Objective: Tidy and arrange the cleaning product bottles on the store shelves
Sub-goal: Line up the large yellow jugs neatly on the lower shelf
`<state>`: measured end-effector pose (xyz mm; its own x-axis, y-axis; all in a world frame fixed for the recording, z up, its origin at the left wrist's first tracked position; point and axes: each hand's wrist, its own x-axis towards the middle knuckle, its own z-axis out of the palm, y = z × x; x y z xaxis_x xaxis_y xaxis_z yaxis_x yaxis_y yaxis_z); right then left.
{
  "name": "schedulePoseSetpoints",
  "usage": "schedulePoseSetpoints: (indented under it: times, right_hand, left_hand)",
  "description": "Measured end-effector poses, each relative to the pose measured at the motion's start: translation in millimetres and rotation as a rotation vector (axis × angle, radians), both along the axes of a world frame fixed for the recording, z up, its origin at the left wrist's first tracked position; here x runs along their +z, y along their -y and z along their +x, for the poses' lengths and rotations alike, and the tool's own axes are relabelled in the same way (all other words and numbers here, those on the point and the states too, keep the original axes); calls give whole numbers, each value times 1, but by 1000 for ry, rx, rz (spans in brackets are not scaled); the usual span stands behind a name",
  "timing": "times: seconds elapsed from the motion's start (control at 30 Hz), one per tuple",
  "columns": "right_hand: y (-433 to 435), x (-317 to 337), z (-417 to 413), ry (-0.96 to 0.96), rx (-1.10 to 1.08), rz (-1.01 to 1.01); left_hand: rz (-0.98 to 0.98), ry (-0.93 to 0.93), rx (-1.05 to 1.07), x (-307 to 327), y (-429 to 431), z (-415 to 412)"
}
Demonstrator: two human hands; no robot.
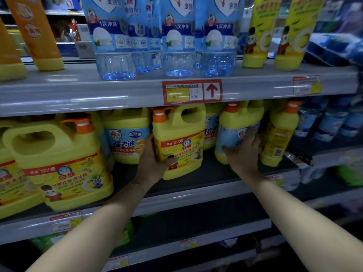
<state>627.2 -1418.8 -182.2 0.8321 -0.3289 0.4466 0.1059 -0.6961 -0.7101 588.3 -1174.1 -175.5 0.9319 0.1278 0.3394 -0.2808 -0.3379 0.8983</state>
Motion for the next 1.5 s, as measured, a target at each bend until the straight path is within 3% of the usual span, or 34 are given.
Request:
schedulePoseSetpoints:
  times: [0.1,0.23,0.33,0.67,0.77,0.97,1.2,1.37,1.5]
  right_hand:
    - [0,-7,5,-97,129,75]
    - [-6,4,-5,-44,134,-25]
    - [-11,-2,-8,-33,174,25]
    - [6,-7,-6,-113,180,8]
    - [2,9,-5,-225,210,-4]
    - [-27,39,-11,-189,419,-62]
    - [-70,31,-14,-49,424,-203]
    - [-87,16,-6,-121,582,-4]
    - [-89,5,1,-127,688,25]
  left_hand:
    - [-3,1,-11,-2,-5,1]
    - [-25,-3,-49,-5,-12,4]
    - [-38,-4,-67,-6,-13,7]
    - [-39,-12,-101,-11,-13,14]
    - [-44,-18,-114,-12,-11,14]
    - [22,-19,-105,-17,-4,7]
    - [105,64,77,-23,8,4]
    - [158,62,258,-22,19,1]
    - [183,23,378,-23,26,2]
